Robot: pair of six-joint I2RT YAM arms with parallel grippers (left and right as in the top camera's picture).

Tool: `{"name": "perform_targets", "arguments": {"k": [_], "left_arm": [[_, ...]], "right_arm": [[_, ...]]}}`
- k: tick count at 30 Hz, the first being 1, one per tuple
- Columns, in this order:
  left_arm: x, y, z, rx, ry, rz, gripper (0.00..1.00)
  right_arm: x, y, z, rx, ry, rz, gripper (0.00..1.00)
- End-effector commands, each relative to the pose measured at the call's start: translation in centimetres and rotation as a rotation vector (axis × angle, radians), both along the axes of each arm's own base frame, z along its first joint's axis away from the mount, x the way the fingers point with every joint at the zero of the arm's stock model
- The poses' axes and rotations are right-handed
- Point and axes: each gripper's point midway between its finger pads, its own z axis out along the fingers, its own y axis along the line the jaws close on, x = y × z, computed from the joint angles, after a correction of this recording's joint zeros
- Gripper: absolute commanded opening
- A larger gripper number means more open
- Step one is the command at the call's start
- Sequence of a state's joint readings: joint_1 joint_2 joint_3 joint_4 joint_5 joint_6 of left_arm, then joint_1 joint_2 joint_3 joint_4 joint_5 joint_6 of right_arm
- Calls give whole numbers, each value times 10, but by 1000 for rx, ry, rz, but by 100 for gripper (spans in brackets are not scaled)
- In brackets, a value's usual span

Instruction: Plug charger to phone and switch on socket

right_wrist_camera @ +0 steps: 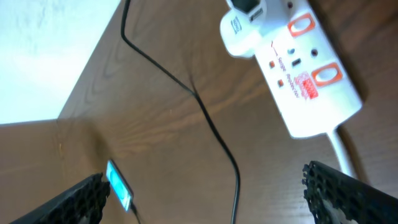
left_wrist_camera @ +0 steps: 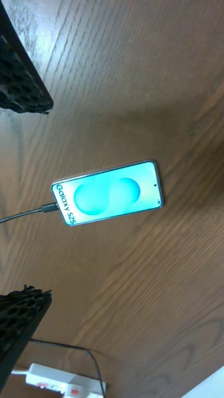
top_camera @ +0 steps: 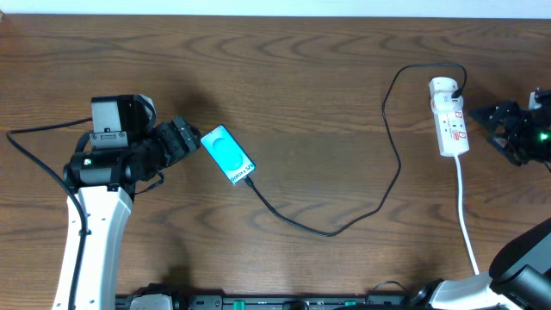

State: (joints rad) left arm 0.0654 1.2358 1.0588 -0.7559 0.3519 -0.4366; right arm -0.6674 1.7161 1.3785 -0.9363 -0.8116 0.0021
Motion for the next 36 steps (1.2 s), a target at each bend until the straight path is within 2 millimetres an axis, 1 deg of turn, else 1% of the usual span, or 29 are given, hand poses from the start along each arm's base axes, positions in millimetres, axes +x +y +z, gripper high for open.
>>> {"name": "perform_targets", "arguments": {"k": [1, 6, 9, 12, 15, 17, 24, 30, 33, 36], "left_arm": [[2, 7, 7, 41, -26, 2, 90], [2, 7, 7, 42, -26, 2, 90], [2, 7, 7, 42, -26, 2, 90], [2, 7, 7, 42, -27, 2, 90], [2, 8, 7, 46, -26, 4, 90], [2, 11, 6, 63, -23, 14, 90], [2, 11, 6, 66, -25, 12, 90], [2, 11, 6, 70, -26, 7, 90], [2, 11, 6, 70, -27, 6, 90], [2, 11, 6, 70, -27, 6, 90]], "right_arm": [[7, -5, 2, 29, -19, -30, 99], [17, -11, 2, 36, -34, -45, 99], [22, -13, -3, 51, -22, -42, 99], [30, -9, -6, 99, -27, -6, 99], [38, -10, -11, 113, -11, 11, 99], [42, -12, -13, 112, 2, 18, 99], [53, -11, -23, 62, 76, 63, 99], [69, -14, -25, 44, 111, 87, 99], [75, -15, -31, 59, 124, 105, 99], [77, -17, -43, 78, 153, 123, 99]]}}
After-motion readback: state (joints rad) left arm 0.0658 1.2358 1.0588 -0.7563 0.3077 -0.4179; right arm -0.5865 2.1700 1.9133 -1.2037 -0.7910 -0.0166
